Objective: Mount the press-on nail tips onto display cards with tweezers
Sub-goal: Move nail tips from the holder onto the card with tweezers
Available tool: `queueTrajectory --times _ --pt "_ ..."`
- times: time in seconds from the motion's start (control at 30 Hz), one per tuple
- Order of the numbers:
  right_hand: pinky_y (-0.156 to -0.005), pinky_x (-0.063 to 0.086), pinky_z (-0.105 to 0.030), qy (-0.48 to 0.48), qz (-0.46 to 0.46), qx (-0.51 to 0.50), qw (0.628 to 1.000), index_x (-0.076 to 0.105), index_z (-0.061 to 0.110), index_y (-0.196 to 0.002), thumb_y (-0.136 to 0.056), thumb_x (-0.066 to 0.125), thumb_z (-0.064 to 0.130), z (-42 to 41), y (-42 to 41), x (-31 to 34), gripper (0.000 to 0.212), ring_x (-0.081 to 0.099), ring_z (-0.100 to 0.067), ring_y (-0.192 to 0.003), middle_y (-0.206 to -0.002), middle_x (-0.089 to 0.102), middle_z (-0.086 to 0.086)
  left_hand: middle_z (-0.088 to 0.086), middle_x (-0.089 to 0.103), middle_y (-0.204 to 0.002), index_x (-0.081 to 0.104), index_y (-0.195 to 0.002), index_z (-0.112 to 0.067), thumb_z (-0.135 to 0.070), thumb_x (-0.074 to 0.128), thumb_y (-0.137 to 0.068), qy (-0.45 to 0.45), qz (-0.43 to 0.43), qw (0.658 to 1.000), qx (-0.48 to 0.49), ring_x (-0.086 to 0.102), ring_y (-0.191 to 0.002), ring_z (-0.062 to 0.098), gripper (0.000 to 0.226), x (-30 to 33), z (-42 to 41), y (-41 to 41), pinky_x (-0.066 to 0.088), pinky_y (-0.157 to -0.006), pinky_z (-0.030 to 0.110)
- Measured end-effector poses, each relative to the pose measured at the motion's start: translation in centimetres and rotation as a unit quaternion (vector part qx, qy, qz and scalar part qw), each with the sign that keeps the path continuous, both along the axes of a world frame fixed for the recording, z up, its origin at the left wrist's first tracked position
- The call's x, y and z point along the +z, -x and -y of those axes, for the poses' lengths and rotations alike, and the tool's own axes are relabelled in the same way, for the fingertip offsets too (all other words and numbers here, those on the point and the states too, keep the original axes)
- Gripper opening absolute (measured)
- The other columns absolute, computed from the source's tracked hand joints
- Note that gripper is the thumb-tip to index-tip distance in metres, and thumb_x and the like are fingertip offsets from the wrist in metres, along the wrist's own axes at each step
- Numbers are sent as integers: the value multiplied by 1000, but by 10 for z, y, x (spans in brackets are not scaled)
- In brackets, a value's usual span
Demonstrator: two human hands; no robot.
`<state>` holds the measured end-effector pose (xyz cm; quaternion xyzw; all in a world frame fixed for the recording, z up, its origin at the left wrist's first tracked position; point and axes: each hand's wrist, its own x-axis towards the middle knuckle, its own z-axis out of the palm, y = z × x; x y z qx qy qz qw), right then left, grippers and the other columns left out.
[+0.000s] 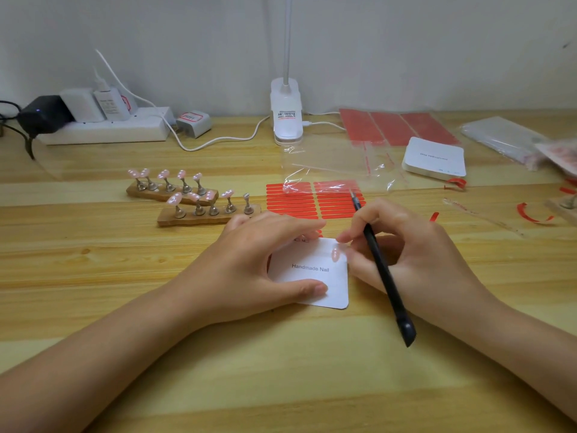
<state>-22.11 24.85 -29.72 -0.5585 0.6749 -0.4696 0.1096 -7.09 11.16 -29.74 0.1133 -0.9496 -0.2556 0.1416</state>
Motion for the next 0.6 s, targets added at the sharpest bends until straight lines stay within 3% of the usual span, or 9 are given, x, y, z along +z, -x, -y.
queueTrajectory --times 0.13,0.43,0.6 --pt "-66 50 -14 24 68 -31 997 54 23 -79 -72 68 16 0 1 4 17 62 -7 -72 -82 66 6 -34 50 -116 36 -120 -53 -69 49 -65 -5 2 1000 -1 39 -113 -13 59 0 1 -1 19 -100 22" --pt "-62 43 -6 -23 18 21 999 55 17 -80 -74 74 7 2 -1 4 22 59 0 -66 -77 65 0 -34 49 -116 38 -120 -51 -69 50 -65 -3 -2 1000 -2 41 -112 -11 59 0 0 -1 22 -99 22" --pt "-60 44 -7 -34 2 28 999 54 16 -80 -75 74 4 4 -1 2 23 62 -1 -66 -77 65 1 -36 48 -116 37 -121 -51 -69 50 -65 -1 -5 1000 -1 42 -112 -11 60 0 1 0 23 -100 25"
